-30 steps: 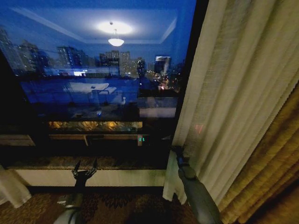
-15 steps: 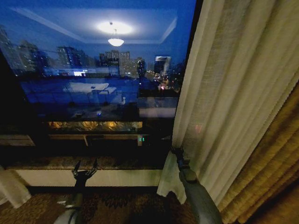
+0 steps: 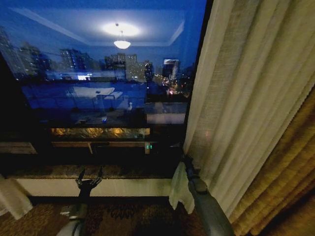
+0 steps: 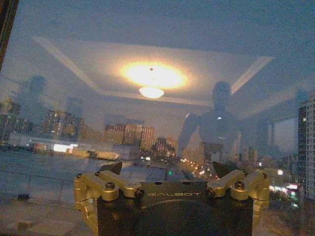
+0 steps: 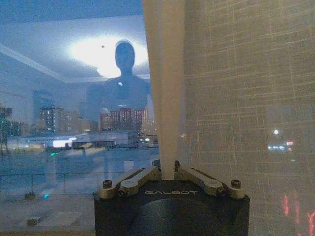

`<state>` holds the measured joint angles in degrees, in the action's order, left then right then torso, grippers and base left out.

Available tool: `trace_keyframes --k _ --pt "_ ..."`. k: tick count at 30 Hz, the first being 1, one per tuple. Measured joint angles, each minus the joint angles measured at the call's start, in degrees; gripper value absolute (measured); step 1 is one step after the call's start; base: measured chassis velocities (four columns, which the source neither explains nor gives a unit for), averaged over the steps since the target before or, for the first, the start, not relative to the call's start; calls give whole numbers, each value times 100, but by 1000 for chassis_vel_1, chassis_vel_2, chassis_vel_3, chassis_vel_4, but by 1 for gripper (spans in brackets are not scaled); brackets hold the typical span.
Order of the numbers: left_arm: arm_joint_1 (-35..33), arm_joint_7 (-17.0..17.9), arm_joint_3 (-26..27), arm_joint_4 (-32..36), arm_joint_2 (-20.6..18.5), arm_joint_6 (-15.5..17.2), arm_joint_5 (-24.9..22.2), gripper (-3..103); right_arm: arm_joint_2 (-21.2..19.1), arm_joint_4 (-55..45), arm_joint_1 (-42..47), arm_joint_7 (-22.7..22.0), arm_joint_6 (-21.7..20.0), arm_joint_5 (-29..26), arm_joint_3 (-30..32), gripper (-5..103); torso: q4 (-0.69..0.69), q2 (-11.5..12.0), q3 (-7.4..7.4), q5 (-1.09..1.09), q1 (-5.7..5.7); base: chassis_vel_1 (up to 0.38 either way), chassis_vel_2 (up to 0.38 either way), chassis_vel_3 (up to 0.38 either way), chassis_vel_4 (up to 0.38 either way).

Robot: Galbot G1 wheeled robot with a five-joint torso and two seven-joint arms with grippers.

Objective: Open the curtains by pulling them apart, changing their state from closed to fully open.

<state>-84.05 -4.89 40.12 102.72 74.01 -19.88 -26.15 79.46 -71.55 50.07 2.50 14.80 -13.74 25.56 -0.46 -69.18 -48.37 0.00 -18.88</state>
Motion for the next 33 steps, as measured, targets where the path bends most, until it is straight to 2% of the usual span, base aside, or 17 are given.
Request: trace_keyframes --k 15,27,33 --pt "0 0 1 0 0 0 0 100 -73 -154 216 30 15 -210 56 0 1 0 0 0 0 -52 -50 58 54" --pt "0 0 -2 0 0 0 0 100 -198 -210 158 -19 126 -437 115 0 0 0 0 -2 0 -267 -259 255 264" --pt "0 -1 -3 1 1 0 0 100 -226 -295 291 69 249 -224 127 0 -3 0 0 2 0 -242 -228 239 245"
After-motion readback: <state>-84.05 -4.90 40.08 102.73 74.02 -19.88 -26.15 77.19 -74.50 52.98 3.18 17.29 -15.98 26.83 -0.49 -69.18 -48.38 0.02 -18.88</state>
